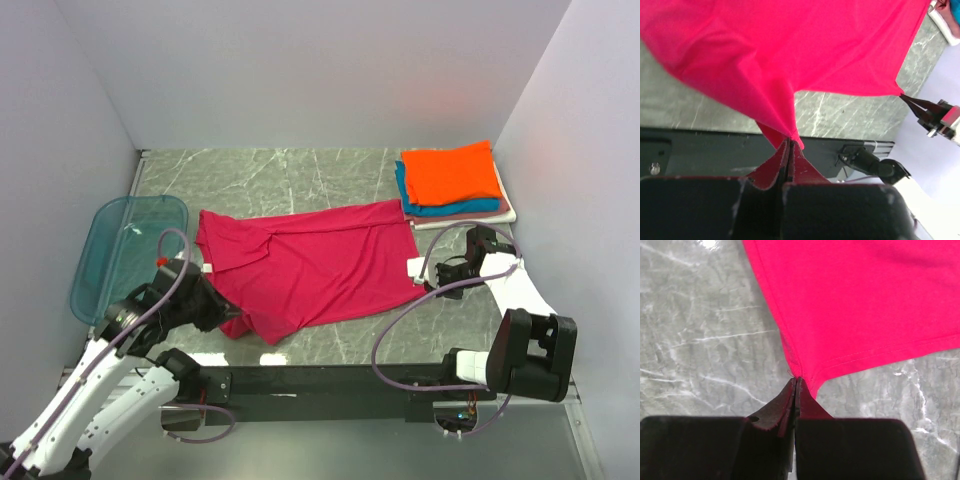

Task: Fold and stack the t-shirts
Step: Fold the tshirt

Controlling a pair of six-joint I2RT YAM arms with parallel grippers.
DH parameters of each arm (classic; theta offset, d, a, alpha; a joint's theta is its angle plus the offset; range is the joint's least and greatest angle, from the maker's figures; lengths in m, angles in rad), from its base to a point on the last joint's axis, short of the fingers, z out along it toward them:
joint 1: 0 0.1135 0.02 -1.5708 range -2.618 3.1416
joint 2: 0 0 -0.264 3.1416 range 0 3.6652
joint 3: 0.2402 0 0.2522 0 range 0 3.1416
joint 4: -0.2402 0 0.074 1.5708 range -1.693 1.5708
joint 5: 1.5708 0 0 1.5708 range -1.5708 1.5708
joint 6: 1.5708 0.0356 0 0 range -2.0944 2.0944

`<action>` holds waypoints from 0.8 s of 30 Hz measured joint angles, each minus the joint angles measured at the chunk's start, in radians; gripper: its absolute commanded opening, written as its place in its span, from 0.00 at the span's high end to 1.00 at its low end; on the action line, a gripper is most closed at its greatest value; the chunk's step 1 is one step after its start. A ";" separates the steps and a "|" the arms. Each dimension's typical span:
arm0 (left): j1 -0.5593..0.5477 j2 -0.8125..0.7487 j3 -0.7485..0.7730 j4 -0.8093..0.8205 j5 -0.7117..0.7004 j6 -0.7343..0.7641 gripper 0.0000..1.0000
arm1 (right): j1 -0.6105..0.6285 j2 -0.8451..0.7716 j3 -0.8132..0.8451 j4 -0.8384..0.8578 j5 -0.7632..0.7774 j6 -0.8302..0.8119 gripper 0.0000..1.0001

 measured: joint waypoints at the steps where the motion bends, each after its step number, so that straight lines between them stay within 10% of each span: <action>1: 0.000 0.023 0.006 0.014 -0.001 0.018 1.00 | 0.000 0.010 0.008 0.000 -0.005 0.007 1.00; 24: 0.000 0.335 0.238 0.169 -0.142 0.286 1.00 | 0.000 0.144 0.103 0.107 -0.030 0.192 1.00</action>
